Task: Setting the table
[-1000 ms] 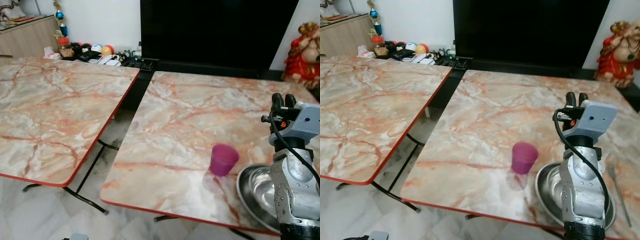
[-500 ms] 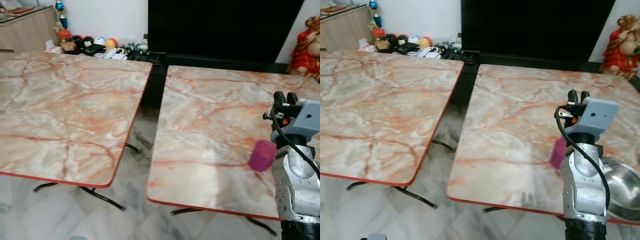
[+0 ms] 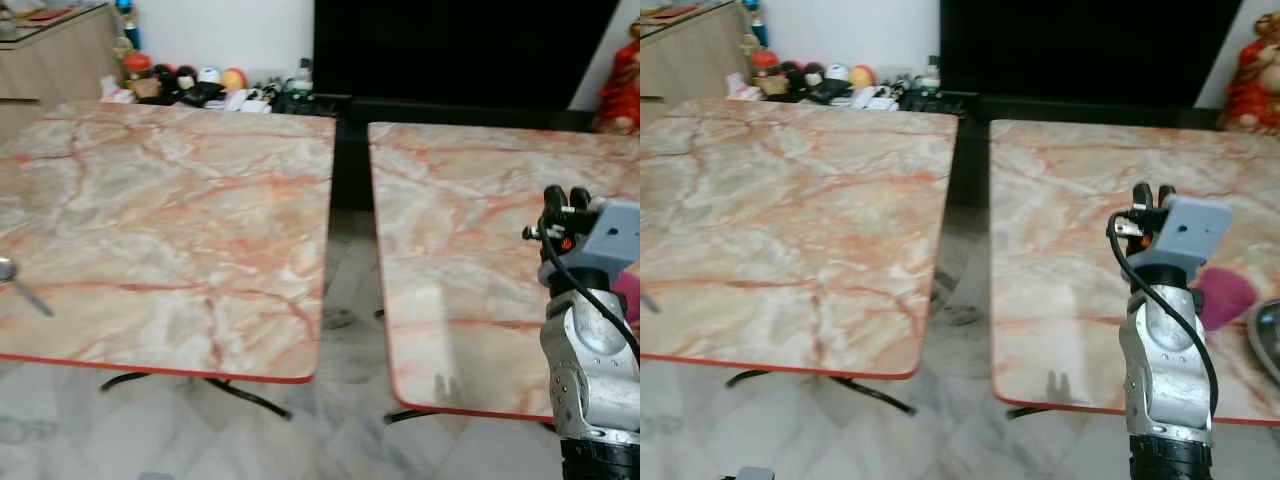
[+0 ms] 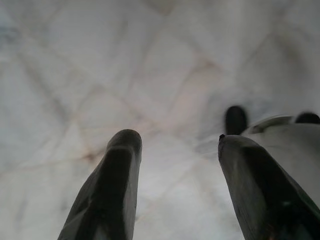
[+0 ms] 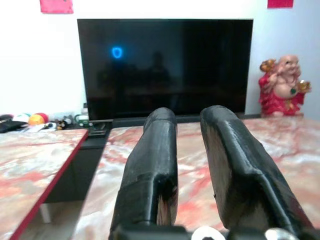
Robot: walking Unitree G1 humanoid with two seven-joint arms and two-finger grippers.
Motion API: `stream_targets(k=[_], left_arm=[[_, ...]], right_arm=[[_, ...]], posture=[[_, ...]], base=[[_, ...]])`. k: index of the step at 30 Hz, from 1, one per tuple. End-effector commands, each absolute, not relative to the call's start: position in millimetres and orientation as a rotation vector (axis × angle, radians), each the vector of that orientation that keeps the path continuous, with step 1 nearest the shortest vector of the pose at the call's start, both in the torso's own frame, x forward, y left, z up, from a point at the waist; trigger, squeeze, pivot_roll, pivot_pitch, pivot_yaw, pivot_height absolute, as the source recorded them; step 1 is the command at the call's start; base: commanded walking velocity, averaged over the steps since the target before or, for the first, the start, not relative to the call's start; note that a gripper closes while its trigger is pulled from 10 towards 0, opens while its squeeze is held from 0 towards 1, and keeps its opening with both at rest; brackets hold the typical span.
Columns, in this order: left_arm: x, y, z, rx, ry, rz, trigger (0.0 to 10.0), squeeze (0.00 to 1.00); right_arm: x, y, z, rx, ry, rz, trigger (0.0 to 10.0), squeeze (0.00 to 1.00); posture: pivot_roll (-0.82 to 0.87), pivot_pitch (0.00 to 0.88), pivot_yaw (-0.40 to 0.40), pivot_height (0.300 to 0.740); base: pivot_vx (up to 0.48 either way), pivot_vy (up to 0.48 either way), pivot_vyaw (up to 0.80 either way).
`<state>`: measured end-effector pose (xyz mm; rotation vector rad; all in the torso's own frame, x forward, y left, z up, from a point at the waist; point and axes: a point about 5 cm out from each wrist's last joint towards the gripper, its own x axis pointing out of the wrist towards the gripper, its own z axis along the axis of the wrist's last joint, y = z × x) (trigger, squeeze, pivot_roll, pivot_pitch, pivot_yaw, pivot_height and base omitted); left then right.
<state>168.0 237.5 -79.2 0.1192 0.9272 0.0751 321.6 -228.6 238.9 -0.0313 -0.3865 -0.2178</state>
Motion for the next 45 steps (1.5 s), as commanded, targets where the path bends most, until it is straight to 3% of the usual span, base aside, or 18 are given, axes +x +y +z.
stream_targets(k=[1,8,15,45], left_arm=[[161.9,234.6,-83.1,0.111,0.959,0.07,10.0,0.0],[161.2,235.0,-83.3,0.11,0.961,0.074,10.0,0.0],[160.4,235.2,-83.7,0.109,0.964,0.077,10.0,0.0],[158.2,233.4,-85.1,0.101,0.969,0.082,10.0,0.0]], right_arm=[[318.9,-235.8,238.8,-0.042,-0.381,-0.242,10.0,0.0],[319.8,-232.9,239.4,-0.072,-0.383,-0.221,10.0,0.0],[320.8,-229.4,239.4,-0.071,-0.382,-0.205,10.0,0.0],[324.0,-226.4,237.4,-0.062,-0.365,-0.185,10.0,0.0]], posture=[[-0.02,0.129,0.002,0.74],[-0.02,0.132,0.0,0.74],[-0.01,0.132,0.0,0.74],[-0.01,0.144,-0.007,0.74]], base=[[0.0,0.48,0.0],[0.0,0.48,0.0],[0.0,0.48,0.65],[0.0,0.48,0.0]])
